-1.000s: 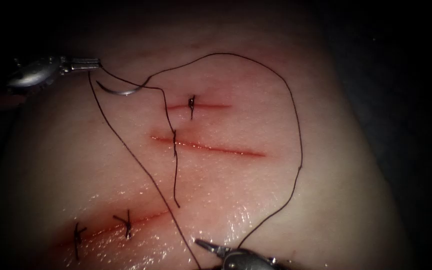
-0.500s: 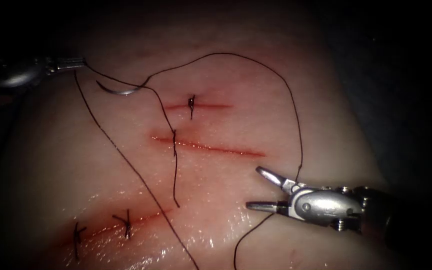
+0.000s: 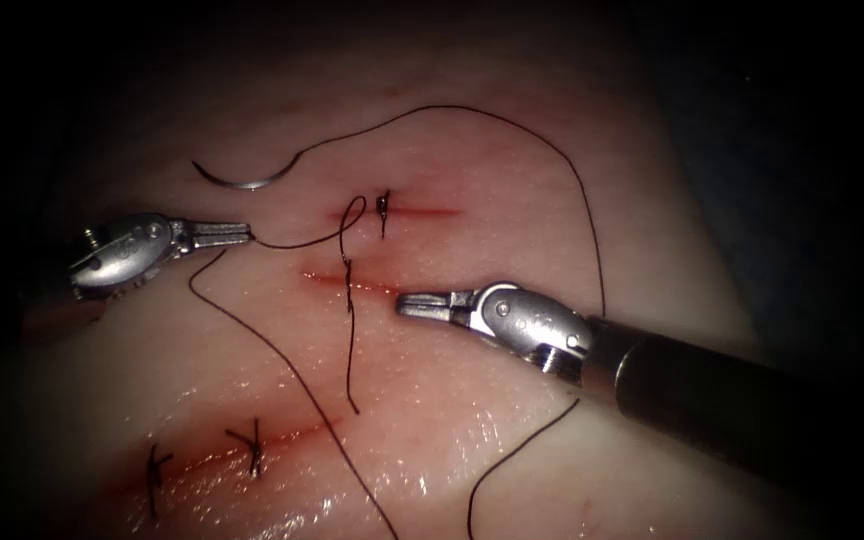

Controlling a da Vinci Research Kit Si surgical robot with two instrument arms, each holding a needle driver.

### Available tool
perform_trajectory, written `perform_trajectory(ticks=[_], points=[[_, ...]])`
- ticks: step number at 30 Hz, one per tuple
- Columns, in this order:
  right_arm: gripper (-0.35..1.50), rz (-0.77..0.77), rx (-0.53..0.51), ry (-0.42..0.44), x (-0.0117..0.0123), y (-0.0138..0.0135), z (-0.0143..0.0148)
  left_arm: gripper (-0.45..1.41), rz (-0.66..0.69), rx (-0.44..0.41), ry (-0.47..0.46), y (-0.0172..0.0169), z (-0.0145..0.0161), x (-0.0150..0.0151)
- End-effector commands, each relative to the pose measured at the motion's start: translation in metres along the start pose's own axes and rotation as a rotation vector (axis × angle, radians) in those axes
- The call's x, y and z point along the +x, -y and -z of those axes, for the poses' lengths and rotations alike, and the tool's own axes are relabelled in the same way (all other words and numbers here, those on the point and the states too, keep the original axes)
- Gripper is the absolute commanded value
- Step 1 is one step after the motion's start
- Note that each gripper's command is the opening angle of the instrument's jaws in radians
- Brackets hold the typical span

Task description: Wound Closure

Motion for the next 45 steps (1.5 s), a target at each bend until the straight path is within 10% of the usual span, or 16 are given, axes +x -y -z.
perform_trajectory(ticks=[1,18,25,45], points=[[-0.35,-0.039,0.010,-0.017,-0.0012,-0.0015,-0.0034,-0.45,0.013,-0.021,-0.016,-0.0002,-0.0008,-0.0005],[-0.35,-0.299,0.162,-0.293,-0.0023,-0.0041,-0.0116,-0.45,0.067,-0.126,-0.070,-0.0035,-0.0028,-0.0031],[-0.35,-0.395,0.405,-0.404,-0.0011,-0.0026,-0.0116,-0.45,0.066,-0.154,-0.054,-0.0032,-0.0057,-0.0063],[-0.35,-0.196,0.712,-0.144,-0.0009,-0.0011,-0.0096,-0.45,0.064,-0.201,0.012,0.0006,-0.0101,-0.0112]])
